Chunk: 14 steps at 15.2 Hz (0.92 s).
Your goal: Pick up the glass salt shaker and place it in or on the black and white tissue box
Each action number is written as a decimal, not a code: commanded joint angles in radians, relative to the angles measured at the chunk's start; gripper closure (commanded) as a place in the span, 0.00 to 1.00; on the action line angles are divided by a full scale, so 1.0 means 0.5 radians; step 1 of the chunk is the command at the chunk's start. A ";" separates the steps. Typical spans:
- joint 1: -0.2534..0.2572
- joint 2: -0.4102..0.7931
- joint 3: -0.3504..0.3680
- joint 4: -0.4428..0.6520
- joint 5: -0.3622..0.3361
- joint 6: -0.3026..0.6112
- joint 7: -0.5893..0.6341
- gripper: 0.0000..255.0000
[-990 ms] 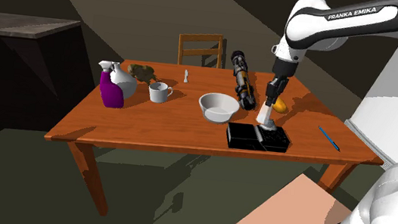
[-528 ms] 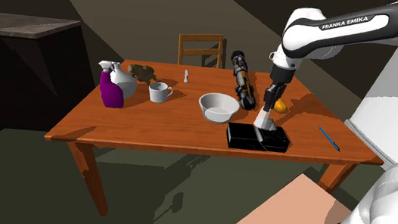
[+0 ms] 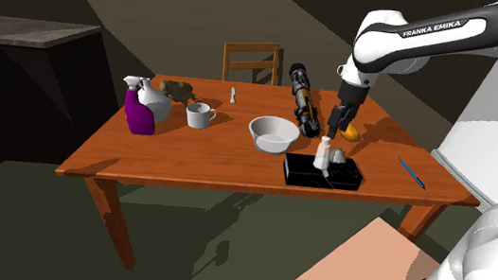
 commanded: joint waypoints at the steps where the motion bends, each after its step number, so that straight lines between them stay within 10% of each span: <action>1: 0.000 0.000 0.000 0.000 0.000 0.000 0.000 0.00; 14: -0.002 -0.038 0.011 0.223 -0.006 -0.260 0.007 0.00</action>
